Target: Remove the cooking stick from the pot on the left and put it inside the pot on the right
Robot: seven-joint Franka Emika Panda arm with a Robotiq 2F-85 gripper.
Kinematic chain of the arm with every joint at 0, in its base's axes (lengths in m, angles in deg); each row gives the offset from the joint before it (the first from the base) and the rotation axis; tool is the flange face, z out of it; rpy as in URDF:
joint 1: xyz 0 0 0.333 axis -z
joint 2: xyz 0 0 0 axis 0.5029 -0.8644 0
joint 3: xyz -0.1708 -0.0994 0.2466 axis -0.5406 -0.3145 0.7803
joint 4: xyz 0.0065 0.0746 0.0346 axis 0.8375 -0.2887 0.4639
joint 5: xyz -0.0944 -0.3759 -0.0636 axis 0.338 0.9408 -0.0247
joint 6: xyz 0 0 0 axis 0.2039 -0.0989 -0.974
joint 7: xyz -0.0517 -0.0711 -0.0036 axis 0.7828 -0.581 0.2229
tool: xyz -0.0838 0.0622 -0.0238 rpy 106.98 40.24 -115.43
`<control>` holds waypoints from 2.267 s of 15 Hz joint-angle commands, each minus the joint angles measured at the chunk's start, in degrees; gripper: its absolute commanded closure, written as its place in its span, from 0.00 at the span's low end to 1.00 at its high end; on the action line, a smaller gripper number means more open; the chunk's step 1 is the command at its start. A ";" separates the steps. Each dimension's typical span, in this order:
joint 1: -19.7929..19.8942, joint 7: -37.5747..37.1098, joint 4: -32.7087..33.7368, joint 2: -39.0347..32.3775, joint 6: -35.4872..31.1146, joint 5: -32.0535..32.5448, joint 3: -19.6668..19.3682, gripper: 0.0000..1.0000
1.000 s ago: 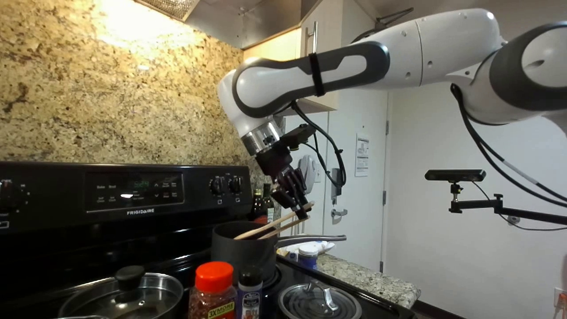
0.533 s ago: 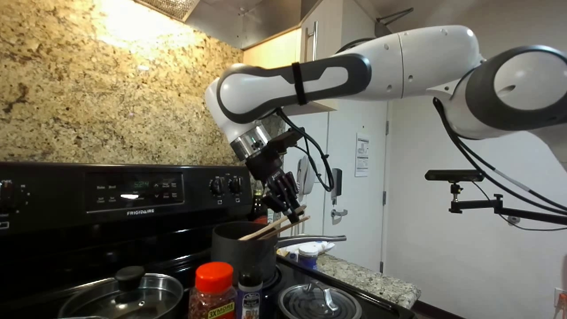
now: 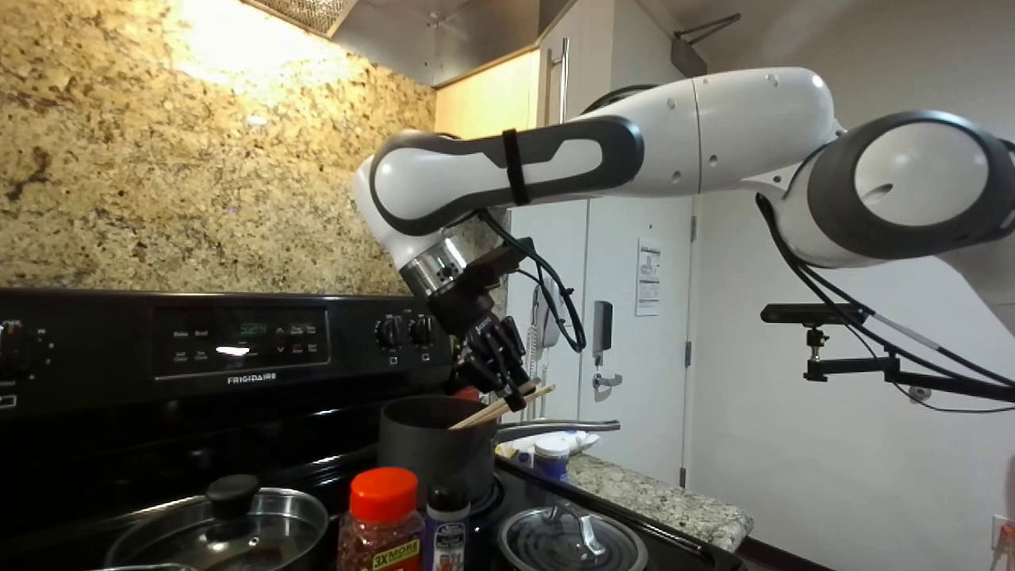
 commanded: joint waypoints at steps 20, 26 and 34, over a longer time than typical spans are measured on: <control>-1.50 -4.95 -26.38 26.55 -31.75 -0.70 2.52 0.00; -0.96 -15.23 -43.08 39.61 -34.12 -3.93 3.71 0.00; -0.52 -11.99 -62.06 54.71 -44.51 -6.38 5.04 0.00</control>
